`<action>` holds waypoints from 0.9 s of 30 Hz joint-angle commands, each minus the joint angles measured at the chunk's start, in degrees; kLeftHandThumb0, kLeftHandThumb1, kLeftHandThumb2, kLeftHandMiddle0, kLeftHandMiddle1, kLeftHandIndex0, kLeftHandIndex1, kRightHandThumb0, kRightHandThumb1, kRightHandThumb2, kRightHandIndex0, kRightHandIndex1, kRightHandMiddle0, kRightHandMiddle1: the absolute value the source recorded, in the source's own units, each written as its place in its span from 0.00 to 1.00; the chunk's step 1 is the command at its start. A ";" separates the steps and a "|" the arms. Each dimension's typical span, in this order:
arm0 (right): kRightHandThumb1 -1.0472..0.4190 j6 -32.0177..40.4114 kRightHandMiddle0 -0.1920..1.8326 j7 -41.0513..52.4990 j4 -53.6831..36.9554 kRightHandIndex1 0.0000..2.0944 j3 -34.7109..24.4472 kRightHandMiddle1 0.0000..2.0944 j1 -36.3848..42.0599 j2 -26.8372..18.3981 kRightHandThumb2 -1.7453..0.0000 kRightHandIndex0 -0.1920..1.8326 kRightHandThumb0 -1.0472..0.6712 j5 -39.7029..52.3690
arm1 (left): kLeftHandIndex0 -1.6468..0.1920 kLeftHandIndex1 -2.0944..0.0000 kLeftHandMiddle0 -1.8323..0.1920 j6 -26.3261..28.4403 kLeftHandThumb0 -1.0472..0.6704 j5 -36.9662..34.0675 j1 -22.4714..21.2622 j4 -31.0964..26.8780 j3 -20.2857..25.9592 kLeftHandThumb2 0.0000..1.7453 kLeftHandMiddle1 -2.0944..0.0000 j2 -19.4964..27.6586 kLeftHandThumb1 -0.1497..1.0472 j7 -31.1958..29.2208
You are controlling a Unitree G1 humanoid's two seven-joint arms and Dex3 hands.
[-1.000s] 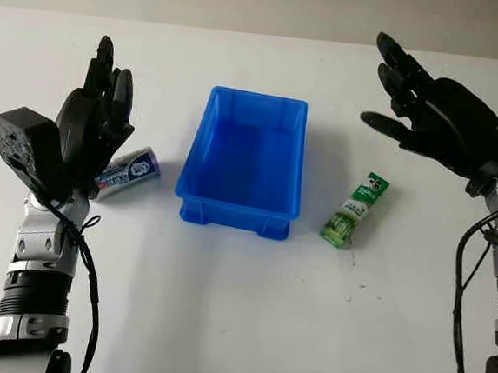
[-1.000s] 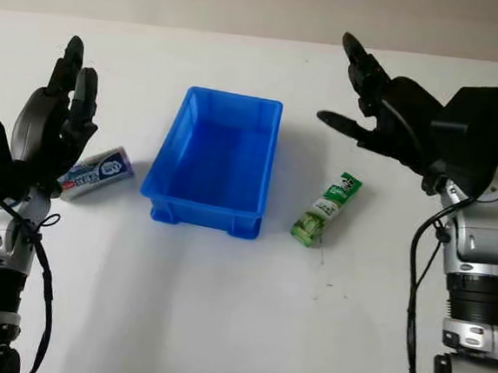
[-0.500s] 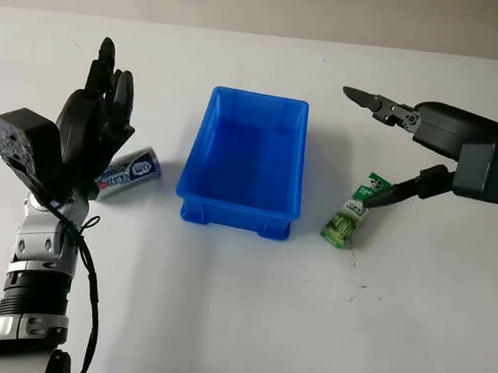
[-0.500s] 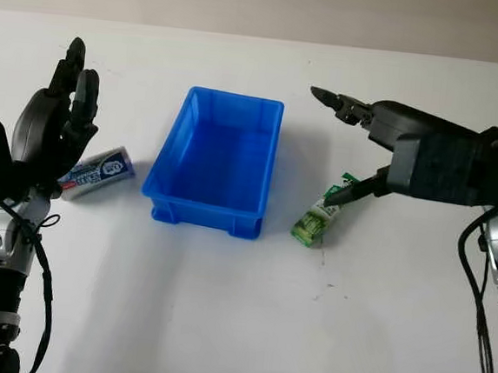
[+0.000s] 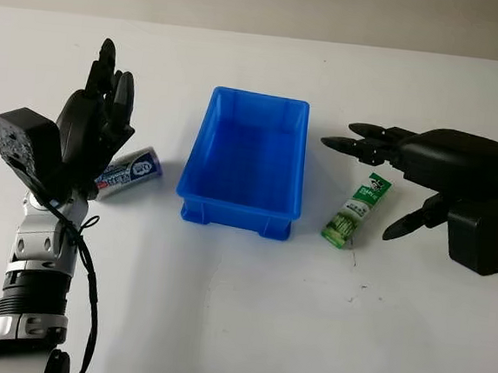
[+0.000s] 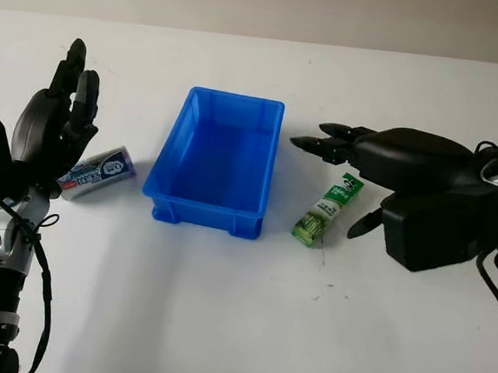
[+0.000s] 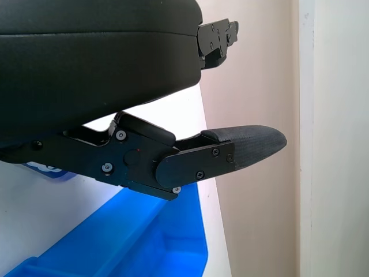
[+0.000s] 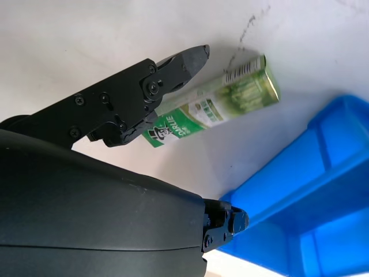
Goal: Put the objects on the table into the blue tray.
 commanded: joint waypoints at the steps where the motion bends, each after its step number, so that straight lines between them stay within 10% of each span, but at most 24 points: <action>1: 0.20 -3.24 0.17 -1.43 1.23 0.05 0.20 0.04 0.86 -0.92 0.97 0.13 0.47 -0.48 | 1.00 1.00 1.00 -0.26 0.18 0.40 -0.96 0.09 -0.29 0.36 1.00 0.89 1.00 -0.15; 27: 0.11 -23.31 0.29 -24.11 26.14 0.07 8.77 0.05 -5.64 4.67 0.97 0.28 0.47 -16.56 | 1.00 1.00 1.00 0.02 0.18 0.11 -0.73 0.04 -0.28 0.36 1.00 0.07 1.00 0.14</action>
